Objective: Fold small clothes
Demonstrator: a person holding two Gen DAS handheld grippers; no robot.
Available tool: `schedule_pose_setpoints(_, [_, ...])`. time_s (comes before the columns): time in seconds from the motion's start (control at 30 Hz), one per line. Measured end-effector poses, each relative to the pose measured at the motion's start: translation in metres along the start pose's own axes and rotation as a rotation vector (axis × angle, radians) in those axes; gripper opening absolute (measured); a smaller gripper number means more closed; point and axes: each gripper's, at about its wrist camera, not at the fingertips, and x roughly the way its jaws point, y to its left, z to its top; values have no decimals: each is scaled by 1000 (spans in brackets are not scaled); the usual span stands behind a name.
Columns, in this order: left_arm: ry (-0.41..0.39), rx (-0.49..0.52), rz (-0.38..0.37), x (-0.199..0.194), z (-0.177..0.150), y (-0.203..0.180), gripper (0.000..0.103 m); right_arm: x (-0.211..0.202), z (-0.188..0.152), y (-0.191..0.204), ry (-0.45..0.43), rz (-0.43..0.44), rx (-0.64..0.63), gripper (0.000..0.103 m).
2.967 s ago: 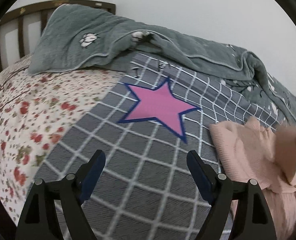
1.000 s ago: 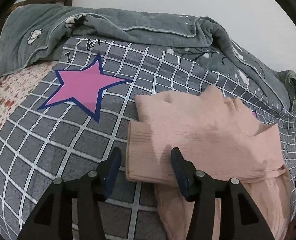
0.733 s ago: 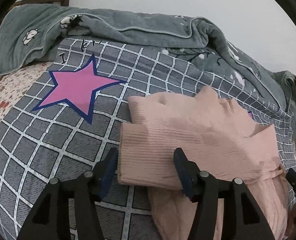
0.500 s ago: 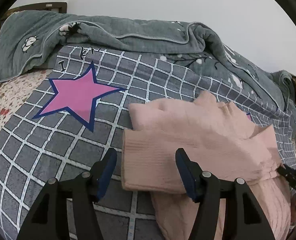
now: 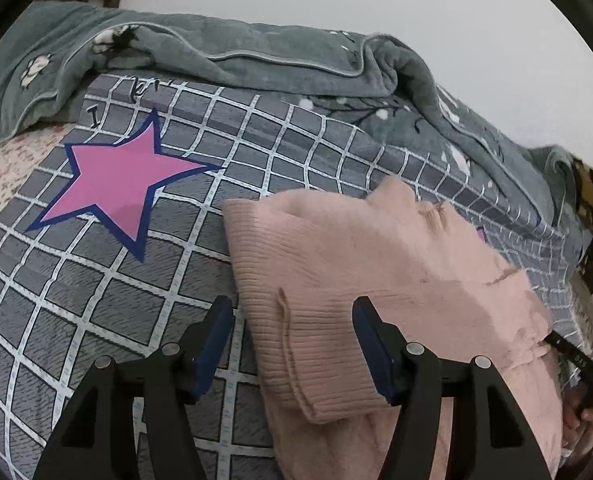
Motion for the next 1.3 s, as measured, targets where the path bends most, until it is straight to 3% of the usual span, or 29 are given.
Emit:
schedule_pose_setpoints(0.17, [-55, -2, 15, -12, -1, 2, 60, -9, -2, -2, -5, 27, -38, 47])
schedule_pose_setpoints(0.23, [-44, 16, -33, -13, 0, 0, 58, -18, -4, -7, -33, 33, -35, 48])
schedule_pose_setpoints(0.37, [-14, 109, -16, -5, 1, -15, 51, -36, -4, -19, -88, 57, -13, 48])
schedule_pose_setpoints(0.47, [18, 125, 34, 7, -1, -21, 38, -41, -4, -16, -107, 60, -29, 48])
schedule_pose_setpoints(0.53, [10, 125, 55, 9, -2, -21, 18, -43, -6, -10, -112, 56, -55, 48])
schedule_pose_setpoints(0.6, [-16, 113, 37, 3, 2, -19, 6, -44, -8, -3, -120, 47, -94, 48])
schedule_pose_setpoints(0.87, [-135, 85, -33, -14, 32, -29, 6, -37, -10, 11, -121, 19, -142, 48])
schedule_pose_setpoints(1.03, [-24, 114, 96, 15, 13, -24, 10, -17, -11, 7, -42, -31, -129, 48])
schedule_pose_setpoints(1.1, [1, 124, 95, 20, 4, -18, 12, -13, -10, 2, -24, -20, -109, 48])
schedule_pose_setpoints(1.2, [-5, 120, 95, 10, 3, -17, 33, -19, -10, 0, -54, -2, -99, 48])
schedule_pose_setpoints(1.3, [-12, 137, 128, 2, -2, -19, 46, -24, -12, 8, -73, -3, -131, 48])
